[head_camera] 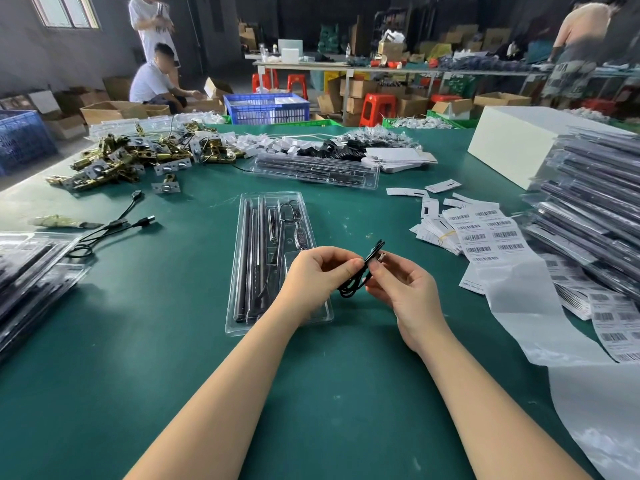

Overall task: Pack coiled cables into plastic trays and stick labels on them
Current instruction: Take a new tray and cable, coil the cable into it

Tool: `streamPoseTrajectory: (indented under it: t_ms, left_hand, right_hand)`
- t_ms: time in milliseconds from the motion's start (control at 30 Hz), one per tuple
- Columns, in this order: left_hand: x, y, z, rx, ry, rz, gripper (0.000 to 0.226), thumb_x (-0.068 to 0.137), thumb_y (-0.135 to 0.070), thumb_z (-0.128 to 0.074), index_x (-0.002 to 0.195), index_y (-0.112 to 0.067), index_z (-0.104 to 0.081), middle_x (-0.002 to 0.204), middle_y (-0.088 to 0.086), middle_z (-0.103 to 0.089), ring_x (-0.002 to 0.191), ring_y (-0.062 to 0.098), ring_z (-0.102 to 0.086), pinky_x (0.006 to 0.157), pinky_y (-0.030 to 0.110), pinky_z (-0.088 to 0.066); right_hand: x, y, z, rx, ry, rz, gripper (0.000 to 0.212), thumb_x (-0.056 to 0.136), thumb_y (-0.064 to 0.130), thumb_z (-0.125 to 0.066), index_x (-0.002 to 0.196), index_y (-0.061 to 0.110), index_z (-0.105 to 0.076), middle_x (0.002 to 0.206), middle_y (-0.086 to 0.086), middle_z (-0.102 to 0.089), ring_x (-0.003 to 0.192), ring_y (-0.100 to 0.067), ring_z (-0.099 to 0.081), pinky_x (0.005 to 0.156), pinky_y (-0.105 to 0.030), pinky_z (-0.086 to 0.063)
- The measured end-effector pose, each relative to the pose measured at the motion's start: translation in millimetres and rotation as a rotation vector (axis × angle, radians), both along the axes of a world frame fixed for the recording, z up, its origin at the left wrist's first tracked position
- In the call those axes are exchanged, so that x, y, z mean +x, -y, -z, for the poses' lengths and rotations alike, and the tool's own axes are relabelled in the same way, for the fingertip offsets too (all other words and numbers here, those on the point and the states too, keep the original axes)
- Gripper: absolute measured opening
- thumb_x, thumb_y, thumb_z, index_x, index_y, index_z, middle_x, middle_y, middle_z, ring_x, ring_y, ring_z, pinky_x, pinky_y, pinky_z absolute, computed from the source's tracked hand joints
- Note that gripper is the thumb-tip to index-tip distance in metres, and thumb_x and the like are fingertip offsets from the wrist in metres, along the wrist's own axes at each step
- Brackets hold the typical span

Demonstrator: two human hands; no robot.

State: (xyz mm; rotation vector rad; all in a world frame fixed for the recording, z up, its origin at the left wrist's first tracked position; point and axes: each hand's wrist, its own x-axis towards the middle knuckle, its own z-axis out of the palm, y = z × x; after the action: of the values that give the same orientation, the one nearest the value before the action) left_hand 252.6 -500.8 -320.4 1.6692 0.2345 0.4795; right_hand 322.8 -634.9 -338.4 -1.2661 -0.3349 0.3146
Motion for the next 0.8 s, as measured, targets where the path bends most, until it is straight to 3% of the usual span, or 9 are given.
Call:
streamPoseTrajectory:
  t_ms: [133,300,433,633,800]
  left_hand:
    - [0.8,0.3,-0.1,-0.07,-0.005,-0.007,0.008,0.089,-0.018,-0.068,0.086,-0.021,-0.074,0.08,0.001,-0.075,0.081,0.017,-0.07,0.072,0.026,-0.056]
    - [-0.1,3.2,-2.0,-0.056,-0.005,0.025,0.015,0.093,-0.016,-0.062,0.088,-0.024,-0.073,0.082,-0.004,-0.075,0.08,0.007,-0.07,0.065,0.015,-0.05]
    - [-1.6,4.9,-3.6,-0.016,0.008,0.045,0.006,0.084,-0.019,-0.073,0.085,-0.025,-0.074,0.08,-0.011,-0.075,0.072,-0.002,-0.067,0.062,0.009,-0.046]
    - [0.2,1.5,-0.7,-0.106,0.0,0.033,0.011,0.087,-0.018,-0.07,0.084,-0.027,-0.076,0.085,0.0,-0.076,0.068,0.007,-0.061,0.059,0.017,-0.048]
    - [4.0,-1.7,1.3,-0.287,0.012,-0.019,0.012,0.094,-0.018,-0.061,0.093,-0.021,-0.072,0.088,0.004,-0.076,0.087,0.013,-0.071,0.073,0.025,-0.054]
  right_hand:
    - [0.4,-0.7,-0.2,0.009,-0.022,0.017,0.016,0.082,0.012,-0.076,0.097,0.014,-0.072,0.079,0.0,-0.072,0.069,-0.014,-0.064,0.065,-0.023,-0.055]
    - [0.3,-0.1,0.5,-0.033,0.019,0.013,0.01,0.081,0.014,-0.076,0.091,0.016,-0.073,0.077,0.001,-0.071,0.061,-0.01,-0.06,0.061,-0.022,-0.054]
    - [-0.7,0.0,0.4,-0.052,0.042,0.01,0.004,0.082,0.014,-0.075,0.083,0.017,-0.072,0.071,0.004,-0.071,0.059,-0.01,-0.061,0.06,-0.021,-0.054]
    - [-1.9,-0.6,-2.4,-0.033,0.007,0.009,0.008,0.083,0.018,-0.075,0.075,0.019,-0.074,0.067,0.006,-0.069,0.057,-0.011,-0.06,0.061,-0.022,-0.055]
    - [-1.9,-0.5,-3.7,-0.024,-0.016,0.033,0.014,0.082,0.022,-0.076,0.069,0.024,-0.075,0.062,0.009,-0.062,0.055,-0.01,-0.056,0.06,-0.022,-0.054]
